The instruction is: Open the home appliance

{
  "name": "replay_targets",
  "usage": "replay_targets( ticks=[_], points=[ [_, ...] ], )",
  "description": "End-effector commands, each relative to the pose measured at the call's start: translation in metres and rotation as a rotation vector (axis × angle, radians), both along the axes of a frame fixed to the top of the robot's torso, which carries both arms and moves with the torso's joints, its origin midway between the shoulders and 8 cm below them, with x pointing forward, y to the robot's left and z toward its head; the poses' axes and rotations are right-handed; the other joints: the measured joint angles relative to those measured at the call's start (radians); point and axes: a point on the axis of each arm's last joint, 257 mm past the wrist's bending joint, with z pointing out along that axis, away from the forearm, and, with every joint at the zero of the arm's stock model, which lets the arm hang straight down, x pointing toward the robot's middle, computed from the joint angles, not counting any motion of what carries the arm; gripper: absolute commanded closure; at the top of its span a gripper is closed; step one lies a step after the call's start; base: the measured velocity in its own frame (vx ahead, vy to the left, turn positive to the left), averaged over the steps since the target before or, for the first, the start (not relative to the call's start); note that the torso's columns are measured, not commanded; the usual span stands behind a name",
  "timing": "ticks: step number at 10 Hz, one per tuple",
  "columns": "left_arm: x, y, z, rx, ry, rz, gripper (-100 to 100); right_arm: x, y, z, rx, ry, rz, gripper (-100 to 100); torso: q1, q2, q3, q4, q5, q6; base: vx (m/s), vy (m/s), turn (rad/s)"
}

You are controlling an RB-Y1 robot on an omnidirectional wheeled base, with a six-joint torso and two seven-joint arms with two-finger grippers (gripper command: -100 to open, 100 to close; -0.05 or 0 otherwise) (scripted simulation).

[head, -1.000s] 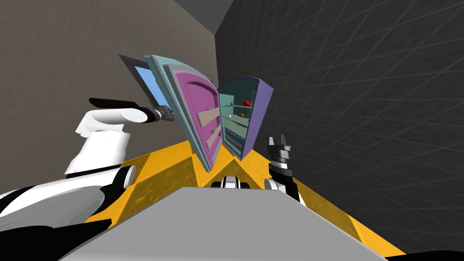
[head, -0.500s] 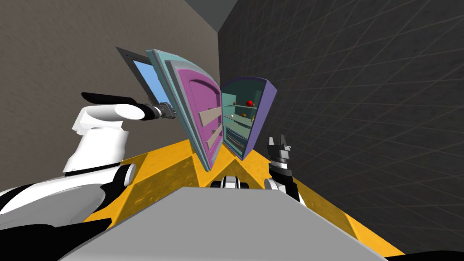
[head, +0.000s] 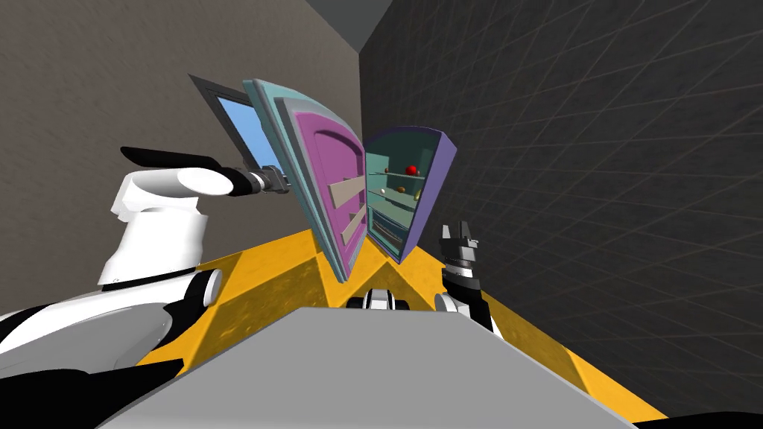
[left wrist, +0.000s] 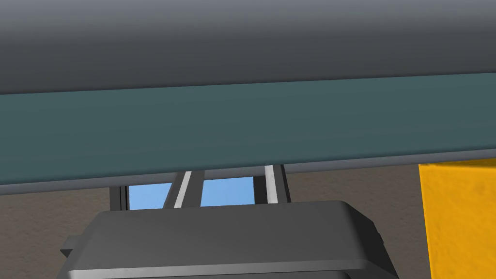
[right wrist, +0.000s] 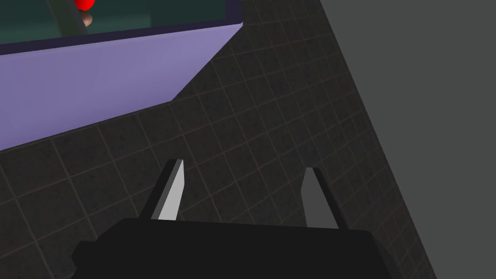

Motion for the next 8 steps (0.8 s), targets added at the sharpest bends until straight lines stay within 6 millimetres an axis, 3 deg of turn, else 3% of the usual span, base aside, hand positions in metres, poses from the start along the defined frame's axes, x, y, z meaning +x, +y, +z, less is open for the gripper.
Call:
replay_targets(
  ticks=[1,3,4,5,6,8],
  points=[
    [0.006,0.007,-0.016,-0.03,0.007,0.016,-100,0.0,0.0,0.0,0.0,0.0,0.0,0,0.0,0.002,0.002,-0.003,0.005,-0.005,0.026,0.101,0.029],
    [0.005,0.007,-0.023,-0.03,0.022,0.018,-100,0.0,0.0,0.0,0.0,0.0,0.0,0,0.018,-0.004,-0.001,-0.009,0.015,-0.007,0.018,0.086,0.014],
    [0.0,0.001,-0.003,-0.002,0.007,0.002,100,0.0,0.0,0.0,0.0,0.0,0.0,0,0.016,-0.003,0.0,-0.01,0.016,-0.009,-0.039,-0.078,0.004],
    [0.002,0.008,-0.012,-0.016,0.017,0.014,100,0.0,0.0,0.0,0.0,0.0,0.0,0,0.008,0.002,0.004,-0.007,0.013,-0.009,-0.022,-0.046,0.023],
    [0.008,0.007,-0.022,-0.017,0.013,0.016,-100,0.0,0.0,0.0,0.0,0.0,0.0,0,0.012,0.004,0.006,-0.007,0.014,-0.011,-0.027,0.029,0.009],
    [0.014,0.007,-0.032,-0.02,0.007,0.019,-100,0.0,0.0,0.0,0.0,0.0,0.0,0,0.023,0.002,0.004,-0.008,0.019,-0.011,-0.038,0.047,-0.039]
  ],
)
